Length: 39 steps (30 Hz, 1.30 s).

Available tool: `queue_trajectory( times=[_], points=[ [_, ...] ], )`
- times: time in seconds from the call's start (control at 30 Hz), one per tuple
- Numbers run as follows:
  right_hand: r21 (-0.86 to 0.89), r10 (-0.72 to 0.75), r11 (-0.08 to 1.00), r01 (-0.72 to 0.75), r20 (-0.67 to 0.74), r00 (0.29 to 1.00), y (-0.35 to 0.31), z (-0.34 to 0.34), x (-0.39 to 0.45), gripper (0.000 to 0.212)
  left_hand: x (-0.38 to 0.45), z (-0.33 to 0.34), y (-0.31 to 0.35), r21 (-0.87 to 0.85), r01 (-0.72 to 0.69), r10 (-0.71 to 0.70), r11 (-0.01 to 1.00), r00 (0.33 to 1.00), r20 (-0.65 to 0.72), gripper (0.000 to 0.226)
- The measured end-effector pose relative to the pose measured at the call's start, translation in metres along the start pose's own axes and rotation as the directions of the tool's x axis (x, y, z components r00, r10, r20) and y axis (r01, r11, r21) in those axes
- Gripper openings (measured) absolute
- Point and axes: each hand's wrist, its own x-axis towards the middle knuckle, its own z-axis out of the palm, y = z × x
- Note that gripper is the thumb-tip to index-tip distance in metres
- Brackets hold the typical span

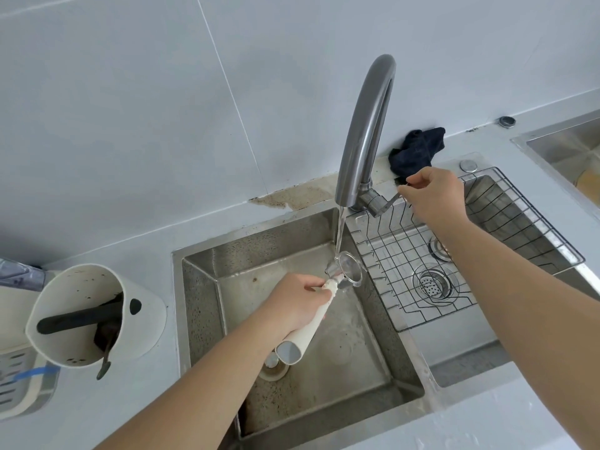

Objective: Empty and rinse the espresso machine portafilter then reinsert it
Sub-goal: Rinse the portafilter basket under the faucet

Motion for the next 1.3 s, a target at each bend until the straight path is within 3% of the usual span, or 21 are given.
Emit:
queue_trajectory(
  times=[0.13,0.4,0.73,0.83,0.93,1.07,1.3],
  points=[
    [0.007,0.004,1.0,-0.004,0.002,1.0,-0.001,-0.001,-0.001,0.016,-0.008,-0.004,-0.009,-0.046,-0.008,0.008,0.999,1.0,0.0,0.026],
    [0.008,0.019,1.0,-0.019,0.008,1.0,-0.004,-0.001,-0.003,0.016,-0.015,-0.014,-0.023,-0.307,-0.024,0.022,0.951,1.0,-0.013,0.017],
    [0.024,0.004,1.0,-0.003,-0.01,1.0,-0.001,0.0,-0.003,0.016,-0.022,-0.024,-0.01,-0.426,-0.141,0.107,0.893,0.989,-0.104,0.023],
    [0.019,-0.004,1.0,0.004,-0.007,1.0,-0.001,0.0,-0.003,0.016,-0.027,-0.029,-0.007,-0.307,-0.213,0.16,0.928,0.969,-0.19,0.03],
    [0.01,-0.004,1.0,0.004,-0.001,1.0,-0.002,-0.001,-0.003,0.016,-0.029,-0.036,-0.007,-0.012,-0.29,0.277,0.957,0.924,-0.265,0.032],
    [-0.005,-0.007,1.0,0.007,0.001,1.0,-0.003,-0.001,-0.003,0.016,-0.03,-0.042,-0.007,0.263,-0.378,0.447,0.888,0.844,-0.297,0.034],
    [-0.008,-0.025,1.0,0.025,-0.001,1.0,-0.001,0.0,-0.003,0.016,-0.028,-0.054,-0.015,0.534,-0.404,0.622,0.743,0.711,-0.328,0.037]
  ],
)
